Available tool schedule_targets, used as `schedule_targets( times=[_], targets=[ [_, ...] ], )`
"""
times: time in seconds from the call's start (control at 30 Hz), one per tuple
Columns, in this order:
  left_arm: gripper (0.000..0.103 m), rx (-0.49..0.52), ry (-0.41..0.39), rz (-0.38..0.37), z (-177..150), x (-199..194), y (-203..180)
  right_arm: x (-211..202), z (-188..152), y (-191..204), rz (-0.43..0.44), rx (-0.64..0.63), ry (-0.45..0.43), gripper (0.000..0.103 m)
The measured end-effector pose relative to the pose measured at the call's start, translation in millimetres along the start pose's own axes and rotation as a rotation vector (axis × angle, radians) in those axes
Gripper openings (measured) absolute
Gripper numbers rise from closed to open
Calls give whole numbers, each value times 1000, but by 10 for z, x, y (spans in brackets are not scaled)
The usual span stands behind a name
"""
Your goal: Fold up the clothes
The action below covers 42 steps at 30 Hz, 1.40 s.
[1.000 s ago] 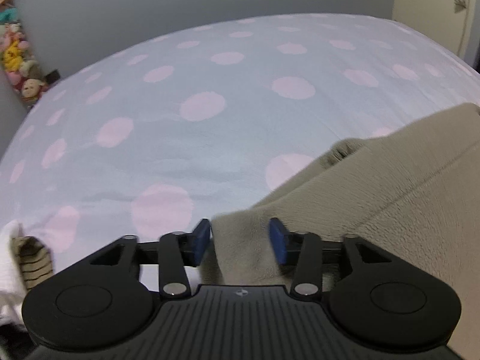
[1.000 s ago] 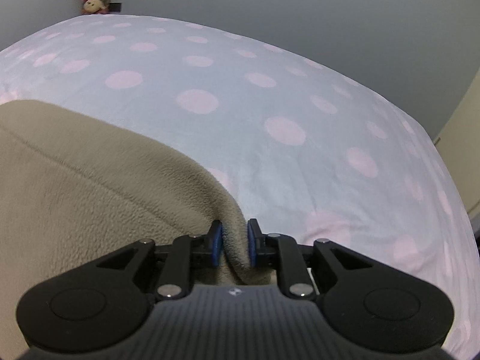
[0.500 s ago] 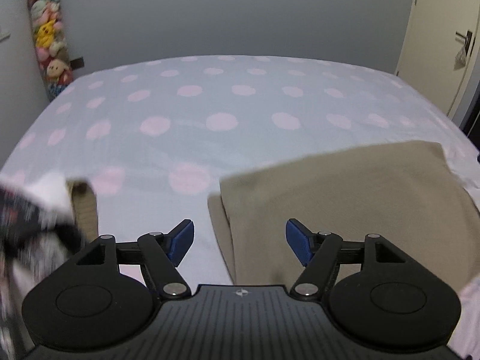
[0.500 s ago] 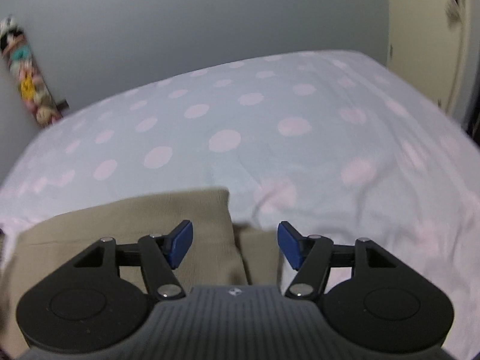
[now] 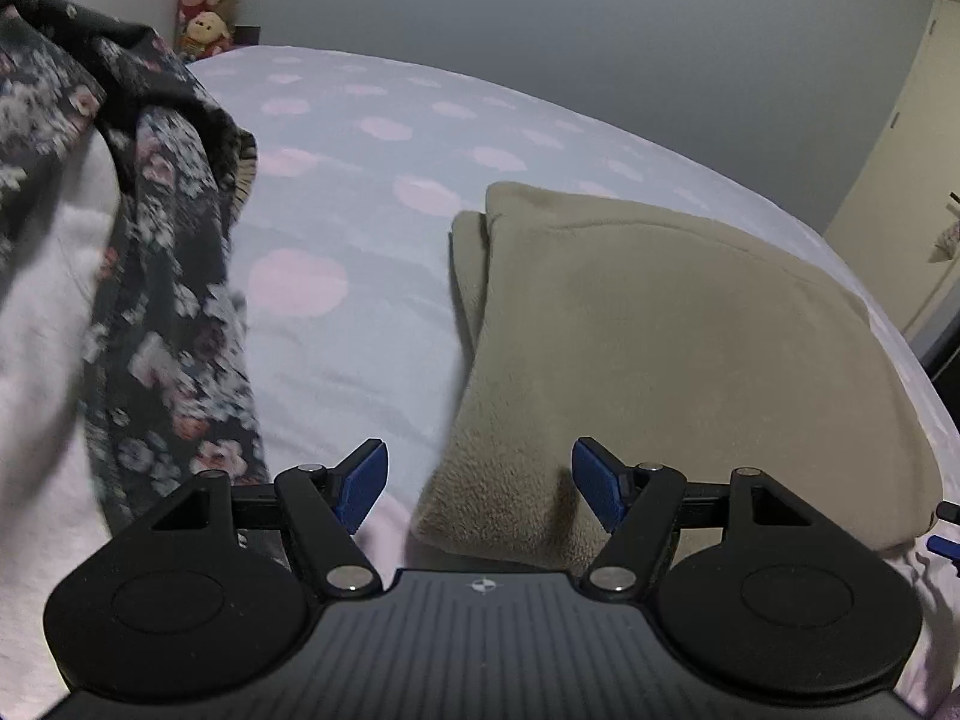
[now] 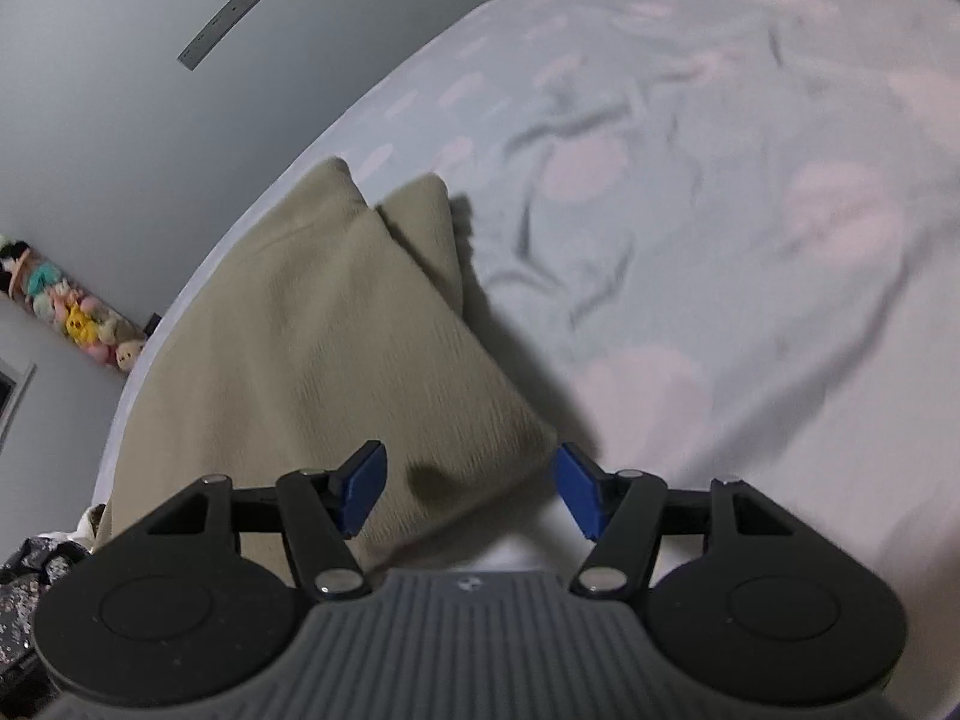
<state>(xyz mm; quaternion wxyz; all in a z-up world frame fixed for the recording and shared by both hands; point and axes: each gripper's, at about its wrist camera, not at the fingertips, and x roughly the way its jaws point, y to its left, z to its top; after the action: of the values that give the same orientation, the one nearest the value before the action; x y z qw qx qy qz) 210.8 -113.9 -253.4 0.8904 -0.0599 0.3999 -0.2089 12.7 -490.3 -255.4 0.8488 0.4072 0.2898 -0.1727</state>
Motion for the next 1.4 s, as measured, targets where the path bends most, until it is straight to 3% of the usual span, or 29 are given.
schedule_targets(
  times=[0.03, 0.07, 0.1, 0.3, 0.73, 0.83, 0.97, 1.0, 1.13, 1.4],
  targets=[
    [55, -6, 1, -6, -23, 35, 12, 38, -40, -15, 12, 5, -5, 63],
    [52, -25, 13, -3, -49, 80, 38, 76, -57, -35, 22, 12, -7, 52],
    [52, -44, 24, 0, -75, 125, 64, 114, -69, -55, 30, 20, -8, 49],
    [62, -157, 36, 10, -280, 330, 250, 335, -113, -78, -22, -9, 17, 48],
    [73, -141, -37, 3, -365, 281, 229, 378, -207, 15, -67, -106, -9, 53],
    [74, -126, -48, 30, -382, 262, 179, 381, -215, 64, -81, -138, -8, 61],
    [77, -124, -61, 17, -393, 234, 172, 443, -183, 214, -134, -203, 47, 93],
    [78, -126, -56, -5, -411, 223, 182, 470, -172, 263, -157, -220, 66, 96],
    [79, -101, -48, -25, -412, 228, 166, 577, -106, 389, -232, -218, 117, 98],
    [89, -99, -47, -55, -422, 295, 193, 560, -64, 363, -222, -211, 146, 98]
  ],
)
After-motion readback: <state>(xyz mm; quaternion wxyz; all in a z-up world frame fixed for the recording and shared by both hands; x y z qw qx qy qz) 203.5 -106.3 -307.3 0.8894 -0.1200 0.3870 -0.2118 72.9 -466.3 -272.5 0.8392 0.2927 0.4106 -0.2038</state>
